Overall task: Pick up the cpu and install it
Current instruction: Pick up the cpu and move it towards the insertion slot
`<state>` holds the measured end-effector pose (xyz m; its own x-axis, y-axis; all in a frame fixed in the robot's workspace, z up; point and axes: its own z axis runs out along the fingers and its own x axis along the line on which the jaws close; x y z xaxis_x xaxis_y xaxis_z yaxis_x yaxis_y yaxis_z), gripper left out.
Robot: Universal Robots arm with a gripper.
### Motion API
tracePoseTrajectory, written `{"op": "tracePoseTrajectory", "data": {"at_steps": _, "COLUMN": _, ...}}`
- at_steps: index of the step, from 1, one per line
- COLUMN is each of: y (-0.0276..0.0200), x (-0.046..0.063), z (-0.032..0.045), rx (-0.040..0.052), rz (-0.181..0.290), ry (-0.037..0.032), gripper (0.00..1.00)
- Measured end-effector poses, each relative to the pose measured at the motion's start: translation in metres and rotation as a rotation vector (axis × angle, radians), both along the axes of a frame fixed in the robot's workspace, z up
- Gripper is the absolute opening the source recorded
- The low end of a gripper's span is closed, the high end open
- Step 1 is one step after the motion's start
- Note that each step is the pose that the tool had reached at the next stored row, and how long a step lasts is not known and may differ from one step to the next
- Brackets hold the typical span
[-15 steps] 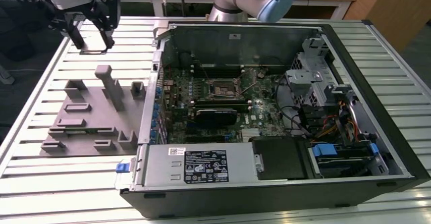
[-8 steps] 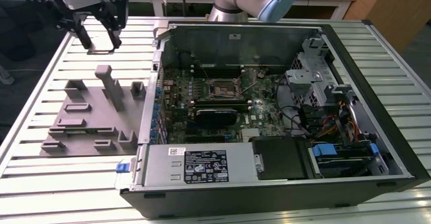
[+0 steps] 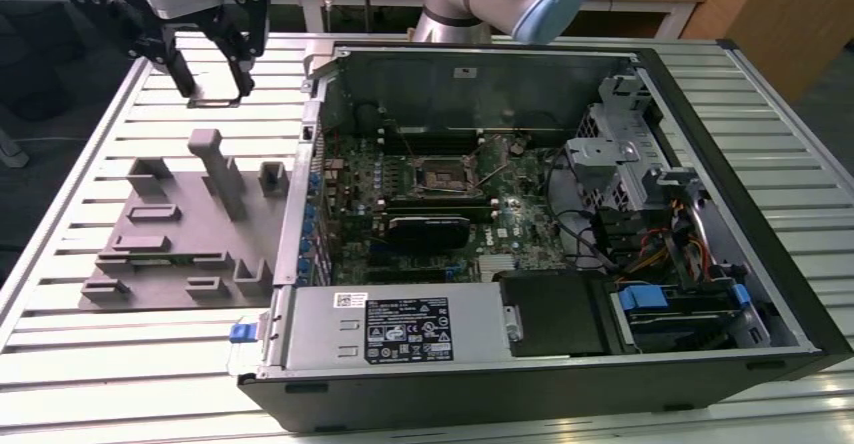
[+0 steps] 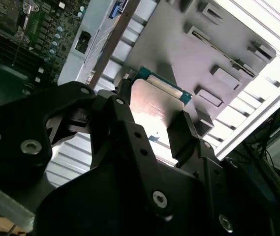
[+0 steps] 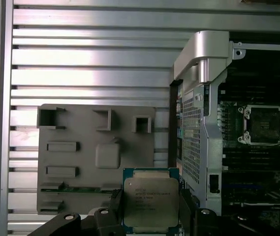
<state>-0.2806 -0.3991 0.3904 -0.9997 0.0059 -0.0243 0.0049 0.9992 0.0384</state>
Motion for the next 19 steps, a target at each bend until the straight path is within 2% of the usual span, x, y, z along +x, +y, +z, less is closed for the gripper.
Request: {"op": "tracePoseTrajectory", "data": {"at_steps": 19, "y": 0.0003, "x": 0.028, "z": 0.0000, "rx": 0.0001, "rz": 0.000, "ry": 0.0000, "gripper": 0.54}}
